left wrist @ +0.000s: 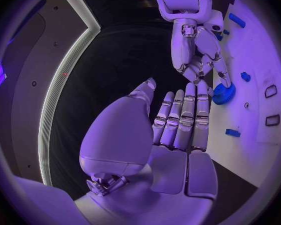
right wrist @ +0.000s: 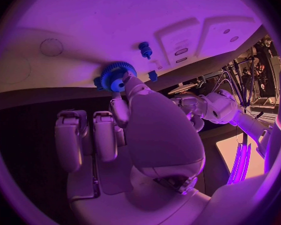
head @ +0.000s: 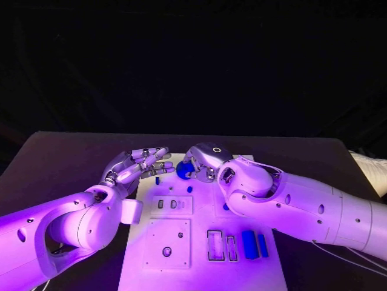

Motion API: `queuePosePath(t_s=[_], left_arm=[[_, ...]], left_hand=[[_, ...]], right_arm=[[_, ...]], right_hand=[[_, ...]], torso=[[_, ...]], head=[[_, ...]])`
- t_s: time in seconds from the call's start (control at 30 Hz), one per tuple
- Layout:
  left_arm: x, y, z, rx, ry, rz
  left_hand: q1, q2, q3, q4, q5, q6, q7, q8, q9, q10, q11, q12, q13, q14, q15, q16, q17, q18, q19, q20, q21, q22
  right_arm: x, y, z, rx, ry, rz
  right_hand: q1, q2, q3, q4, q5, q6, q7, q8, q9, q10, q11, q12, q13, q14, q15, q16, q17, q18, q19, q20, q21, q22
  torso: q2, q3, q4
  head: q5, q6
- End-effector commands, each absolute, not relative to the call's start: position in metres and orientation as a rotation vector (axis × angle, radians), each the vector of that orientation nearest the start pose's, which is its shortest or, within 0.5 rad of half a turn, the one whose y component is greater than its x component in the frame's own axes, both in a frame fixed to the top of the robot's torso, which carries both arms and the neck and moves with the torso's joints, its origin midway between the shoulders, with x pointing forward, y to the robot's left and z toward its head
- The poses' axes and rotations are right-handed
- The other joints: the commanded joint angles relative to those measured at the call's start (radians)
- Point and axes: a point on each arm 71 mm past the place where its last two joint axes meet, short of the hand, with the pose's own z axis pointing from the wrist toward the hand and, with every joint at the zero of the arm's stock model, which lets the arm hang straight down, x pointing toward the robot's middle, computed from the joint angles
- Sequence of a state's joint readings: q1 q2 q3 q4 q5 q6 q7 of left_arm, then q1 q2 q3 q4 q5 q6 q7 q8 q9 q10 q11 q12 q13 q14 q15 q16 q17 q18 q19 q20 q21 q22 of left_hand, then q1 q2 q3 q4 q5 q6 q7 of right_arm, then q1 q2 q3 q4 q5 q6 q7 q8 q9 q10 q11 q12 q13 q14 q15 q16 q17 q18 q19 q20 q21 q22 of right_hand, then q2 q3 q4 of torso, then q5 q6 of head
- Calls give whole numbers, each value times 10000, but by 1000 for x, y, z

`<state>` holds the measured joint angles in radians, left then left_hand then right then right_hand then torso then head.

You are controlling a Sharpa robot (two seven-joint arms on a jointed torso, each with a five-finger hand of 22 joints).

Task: Assemble the parts on the task board

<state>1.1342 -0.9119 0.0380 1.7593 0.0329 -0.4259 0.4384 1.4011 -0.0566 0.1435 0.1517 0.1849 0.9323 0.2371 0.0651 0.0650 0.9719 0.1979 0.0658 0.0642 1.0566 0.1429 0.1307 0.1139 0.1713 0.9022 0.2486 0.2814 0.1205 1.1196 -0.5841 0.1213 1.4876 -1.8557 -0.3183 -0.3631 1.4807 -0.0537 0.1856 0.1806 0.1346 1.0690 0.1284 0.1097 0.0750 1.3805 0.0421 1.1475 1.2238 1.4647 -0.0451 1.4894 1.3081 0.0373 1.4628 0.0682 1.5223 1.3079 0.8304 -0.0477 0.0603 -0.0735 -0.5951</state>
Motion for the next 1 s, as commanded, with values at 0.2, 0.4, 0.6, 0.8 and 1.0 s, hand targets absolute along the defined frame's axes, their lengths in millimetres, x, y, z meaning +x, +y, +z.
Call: queuePosePath(t_s=[0.2,0.4,0.6,0.8,1.0], left_arm=[[443,181,-157,-11480,13530,-16764],[444,181,-157,-11485,13528,-16752],[444,182,-157,-11516,13521,-16694],[444,183,-157,-11531,13519,-16674],[444,183,-157,-11543,13522,-16665]], left_hand=[[50,82,-14,-59,-35,-95,141,-21,-9,-89,8,-14,-7,-27,54,-41,10,91,-62,41,-49,-14],[50,82,-14,-59,-35,-95,141,-21,-9,-89,8,-14,-7,-27,54,-41,10,91,-62,41,-49,-14],[50,94,-8,-76,-38,-106,144,-21,-8,-102,12,-14,-8,-27,56,-47,13,91,-62,43,-49,-16],[50,94,-8,-76,-38,-106,144,-21,-8,-102,12,-14,-8,-27,56,-47,13,91,-62,43,-49,-16],[50,94,-8,-76,-38,-106,144,-21,-8,-102,12,-14,-8,-27,56,-47,13,91,-62,43,-49,-16]], right_arm=[[490,-89,-164,-2946,15031,5271],[492,-91,-167,-2932,15339,5190],[494,-95,-172,-2679,16047,5184],[497,-100,-175,-2293,16448,5154],[499,-103,-174,-1931,16243,5119]], right_hand=[[-388,-119,142,69,-1,100,-66,-349,13,36,-103,-648,-398,746,76,-17,988,-139,335,41,43,1645],[-1512,-523,-273,699,-195,-589,100,-491,-85,-114,79,-1069,-656,730,241,-54,932,-127,296,208,18,1603],[-2960,-264,-499,1114,210,-605,102,-461,-37,18,107,-808,-395,750,275,-7,1024,-135,329,269,36,1651],[-3322,-178,-655,1094,569,-654,117,-468,-35,20,122,-764,-315,758,287,16,1066,-140,345,279,46,1674],[-3211,-43,-625,1033,712,-651,113,-464,-29,50,117,-679,-226,760,285,22,1077,-143,358,281,53,1692]], torso=[[1,8,5],[0,5,-6],[9,11,-11],[-3,8,4],[0,14,-3]], head=[[-17,3],[-21,6],[-44,-32],[-66,-35],[-84,-39]])
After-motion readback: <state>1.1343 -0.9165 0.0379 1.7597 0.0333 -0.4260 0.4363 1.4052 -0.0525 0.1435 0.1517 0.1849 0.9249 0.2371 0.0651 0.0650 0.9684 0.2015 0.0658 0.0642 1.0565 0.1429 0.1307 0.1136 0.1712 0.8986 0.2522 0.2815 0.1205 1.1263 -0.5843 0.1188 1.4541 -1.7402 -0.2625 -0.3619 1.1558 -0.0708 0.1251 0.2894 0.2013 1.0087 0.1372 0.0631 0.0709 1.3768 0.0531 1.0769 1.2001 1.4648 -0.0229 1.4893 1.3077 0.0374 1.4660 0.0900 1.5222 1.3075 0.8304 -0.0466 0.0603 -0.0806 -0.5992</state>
